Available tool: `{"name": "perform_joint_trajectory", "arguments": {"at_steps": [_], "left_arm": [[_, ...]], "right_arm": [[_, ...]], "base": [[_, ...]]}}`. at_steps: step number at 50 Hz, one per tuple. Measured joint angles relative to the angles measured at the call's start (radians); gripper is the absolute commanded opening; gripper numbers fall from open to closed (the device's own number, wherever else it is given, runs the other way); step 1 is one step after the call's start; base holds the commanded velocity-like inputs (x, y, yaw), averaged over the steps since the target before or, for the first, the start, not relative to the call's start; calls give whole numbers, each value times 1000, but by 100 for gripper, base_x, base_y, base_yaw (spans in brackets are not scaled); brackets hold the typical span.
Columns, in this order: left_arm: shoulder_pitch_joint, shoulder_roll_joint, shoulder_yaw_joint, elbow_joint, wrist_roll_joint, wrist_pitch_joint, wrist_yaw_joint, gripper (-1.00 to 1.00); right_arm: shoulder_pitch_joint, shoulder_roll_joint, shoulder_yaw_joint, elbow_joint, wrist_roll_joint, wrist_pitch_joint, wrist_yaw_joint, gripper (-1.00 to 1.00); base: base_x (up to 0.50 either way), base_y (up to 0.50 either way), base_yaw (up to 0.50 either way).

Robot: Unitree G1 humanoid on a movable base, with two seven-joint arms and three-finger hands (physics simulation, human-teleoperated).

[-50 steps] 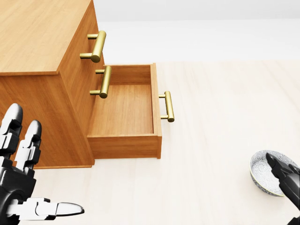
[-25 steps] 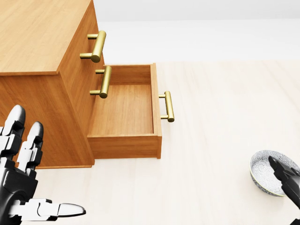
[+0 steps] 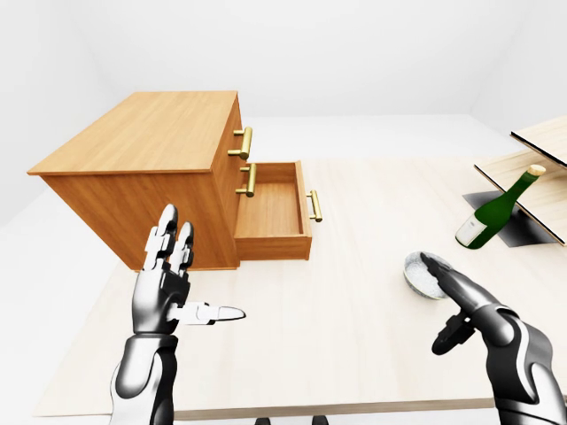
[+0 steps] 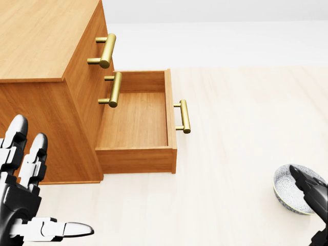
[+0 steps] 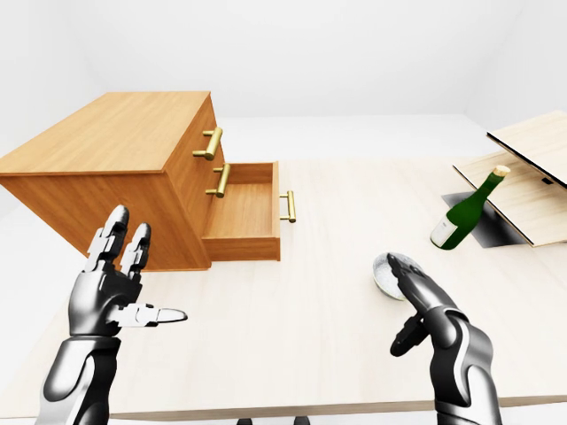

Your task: Put the bowl on top of the cabinet.

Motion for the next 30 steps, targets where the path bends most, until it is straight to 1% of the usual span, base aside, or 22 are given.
{"name": "perform_joint_trajectory", "arguments": {"at_steps": [16,30], "left_arm": [[1,-1,-1,4,1,0,0,100],[-1,0,-5,11,5,0,3,100]], "right_arm": [[-2,-8,16,24,-3,0,3,100],[-3,-8,33,79,11,0,-19,100]], "base": [[0,0,0],[0,0,0]]}}
